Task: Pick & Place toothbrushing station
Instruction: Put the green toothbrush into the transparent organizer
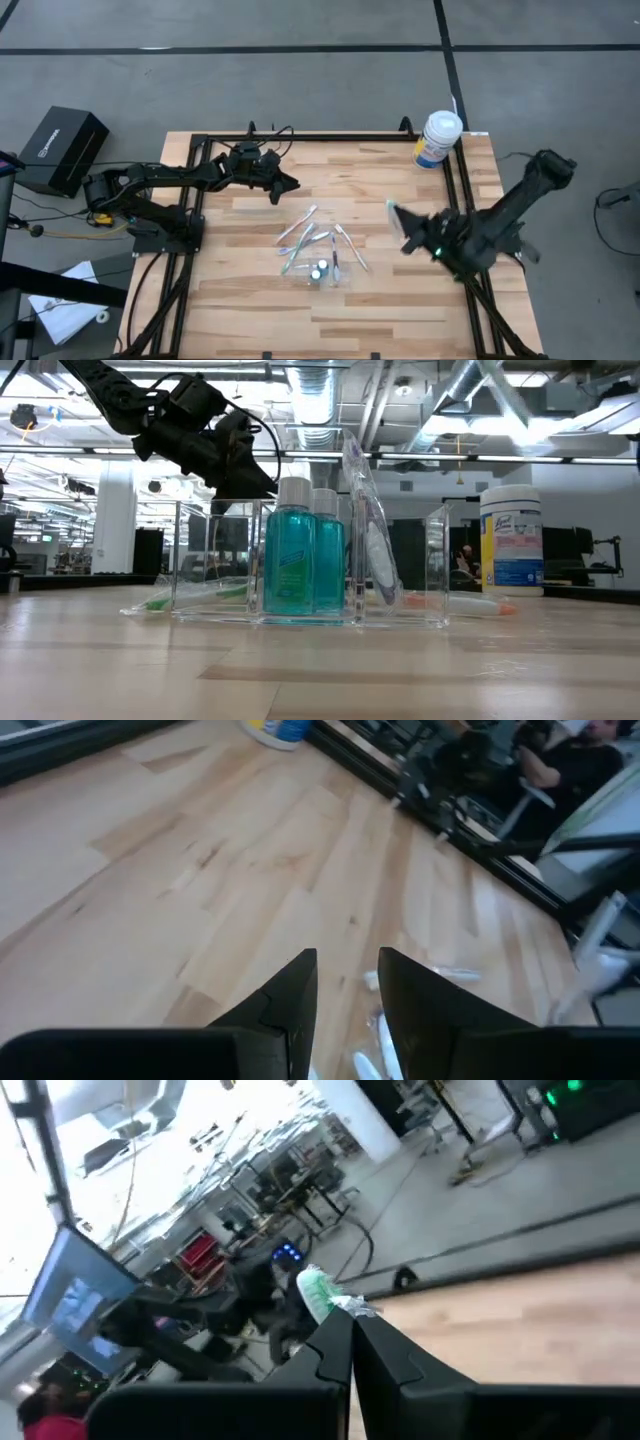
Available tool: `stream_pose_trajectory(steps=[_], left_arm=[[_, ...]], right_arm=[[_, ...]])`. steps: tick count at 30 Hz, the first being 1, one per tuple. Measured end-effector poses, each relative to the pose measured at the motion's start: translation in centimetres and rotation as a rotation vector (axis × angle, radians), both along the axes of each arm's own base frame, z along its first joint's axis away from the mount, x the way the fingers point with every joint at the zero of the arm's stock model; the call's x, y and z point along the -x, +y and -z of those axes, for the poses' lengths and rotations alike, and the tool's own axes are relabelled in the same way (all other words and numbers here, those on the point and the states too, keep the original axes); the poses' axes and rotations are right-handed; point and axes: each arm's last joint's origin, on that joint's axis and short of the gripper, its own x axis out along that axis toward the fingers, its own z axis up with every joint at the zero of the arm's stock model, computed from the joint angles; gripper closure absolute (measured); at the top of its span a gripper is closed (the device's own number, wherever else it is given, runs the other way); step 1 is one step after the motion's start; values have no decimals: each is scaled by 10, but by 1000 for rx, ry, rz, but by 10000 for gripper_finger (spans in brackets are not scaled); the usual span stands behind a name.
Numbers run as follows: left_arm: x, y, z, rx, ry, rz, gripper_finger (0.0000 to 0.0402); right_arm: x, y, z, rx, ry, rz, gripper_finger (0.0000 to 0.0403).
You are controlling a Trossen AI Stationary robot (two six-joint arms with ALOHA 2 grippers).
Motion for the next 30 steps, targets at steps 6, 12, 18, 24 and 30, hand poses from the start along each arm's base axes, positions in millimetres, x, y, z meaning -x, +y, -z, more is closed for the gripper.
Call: stream_pose_trajectory(steps=[6, 12, 18, 24, 30], left_arm=[[0, -2, 0, -1, -14, 83, 297], [-2, -7, -1, 6, -26, 152, 297], [-4, -11, -1, -20, -26, 181, 297], [-4, -11, -1, -35, -26, 188, 297], [-4, -12, -1, -35, -27, 200, 297]], right_arm=[[-40, 33, 27, -61, -62, 20, 403], [-79, 50, 30, -75, -80, 67, 403], [-104, 70, 39, -96, -103, 69, 403], [-125, 87, 52, -124, -135, 70, 403], [-134, 94, 58, -136, -148, 72, 403]])
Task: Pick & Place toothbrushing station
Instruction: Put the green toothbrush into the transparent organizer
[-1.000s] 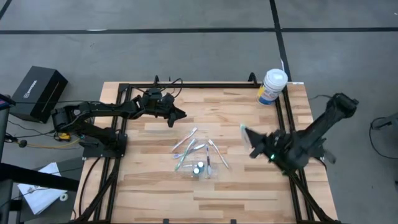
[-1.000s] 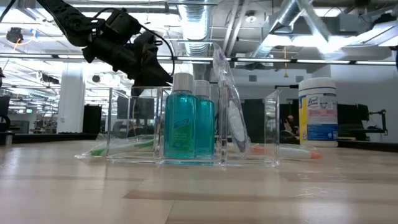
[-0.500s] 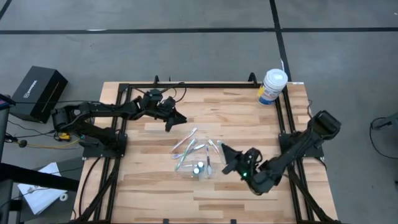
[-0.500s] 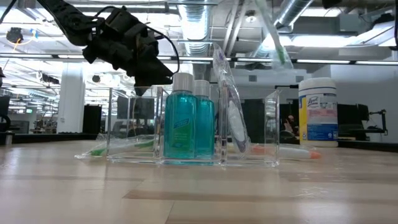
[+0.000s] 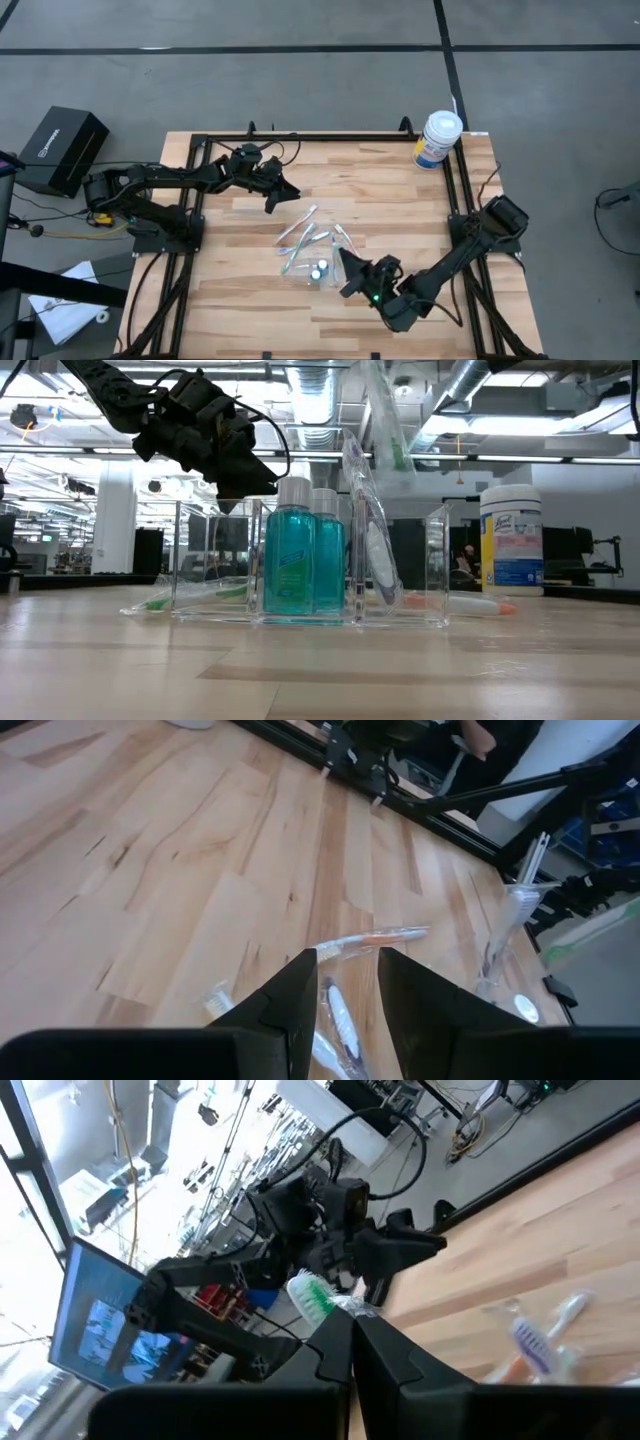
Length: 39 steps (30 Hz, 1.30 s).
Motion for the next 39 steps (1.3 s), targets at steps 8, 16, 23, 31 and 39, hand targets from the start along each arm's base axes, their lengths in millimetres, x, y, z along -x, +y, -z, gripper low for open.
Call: stream_pose_trajectory(steps=[8, 16, 23, 31, 39], left_arm=[[0, 0, 0, -1, -1, 3, 297], [0, 0, 0, -17, 0, 10, 297], [0, 0, 0, -15, 1, 8, 297], [0, 0, 0, -14, 1, 7, 297], [0, 0, 0, -14, 2, 6, 297]], right_arm=[[-2, -1, 4, 21, 26, 5, 403], [-2, -2, 6, 35, 42, 5, 403], [4, -5, 30, 25, 30, 2, 403], [12, -10, 44, 2, 11, -6, 403], [11, -7, 53, -19, 50, -56, 403]])
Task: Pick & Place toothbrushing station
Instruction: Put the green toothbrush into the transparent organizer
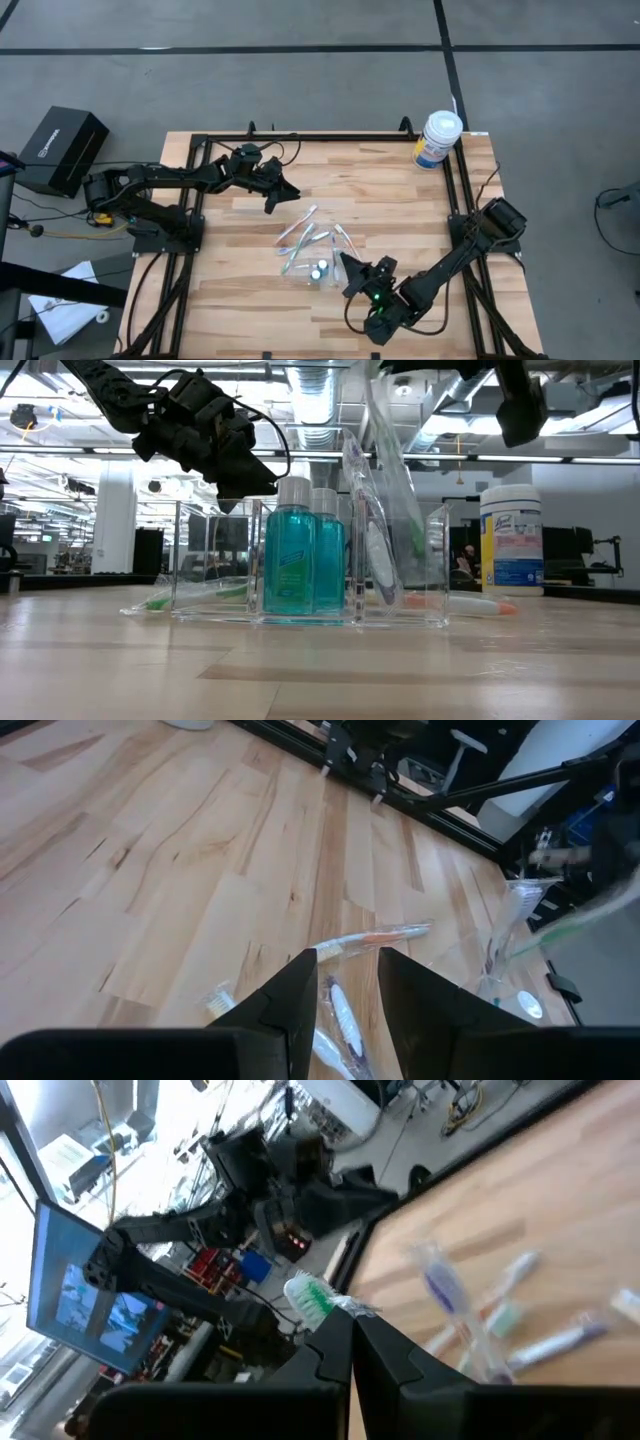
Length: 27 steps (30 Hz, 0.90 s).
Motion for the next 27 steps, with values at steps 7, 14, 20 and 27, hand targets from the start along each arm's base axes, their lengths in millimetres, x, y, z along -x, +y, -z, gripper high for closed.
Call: stream_pose_trajectory(steps=[7, 14, 20, 27], left_arm=[[0, 0, 0, 0, 0, 0, 297], [0, 0, 0, 0, 0, 0, 297], [0, 0, 0, 1, 0, 0, 297], [0, 0, 0, 1, 0, 2, 297]], right_arm=[[-5, 13, 43, -79, -69, -14, 403], [-6, 16, 55, -99, -112, -2, 403], [-6, 15, 50, -81, -101, 1, 402], [-7, 18, 50, -168, -139, -30, 335]])
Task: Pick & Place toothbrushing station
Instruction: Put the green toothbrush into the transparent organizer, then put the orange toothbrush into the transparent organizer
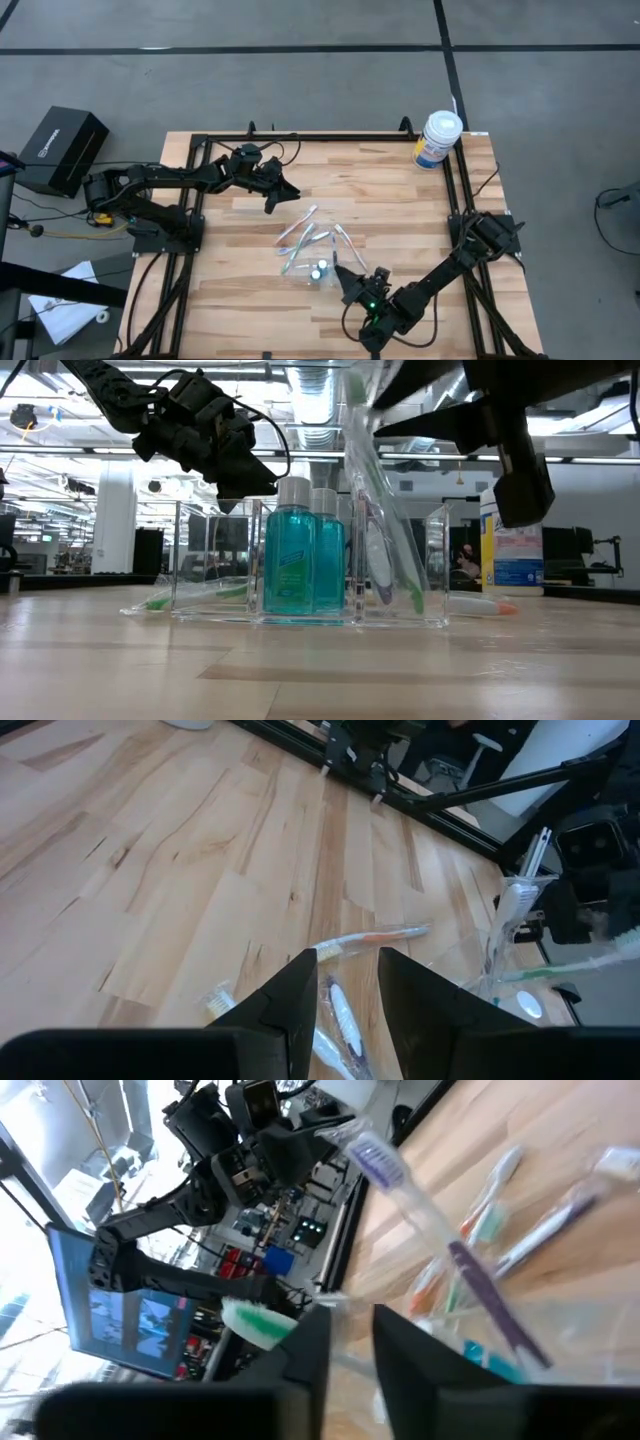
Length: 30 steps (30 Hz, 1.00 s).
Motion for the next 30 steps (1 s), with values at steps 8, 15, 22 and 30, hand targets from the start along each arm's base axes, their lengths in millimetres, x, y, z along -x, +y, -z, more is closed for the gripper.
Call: stream_pose_trajectory(steps=[8, 15, 22, 30], left_arm=[[0, 0, 0, 0, 0, 0, 297], [0, 0, 0, 2, -3, 6, 297], [0, -1, -1, 7, -19, 29, 297], [-6, 0, -20, 88, -194, 38, 297]], right_arm=[[-2, 4, -5, -21, -43, 4, 179], [6, 7, -33, 68, -27, 46, 119], [18, -10, -98, 213, 120, 51, 118], [48, -80, -185, 388, 364, 30, 118]])
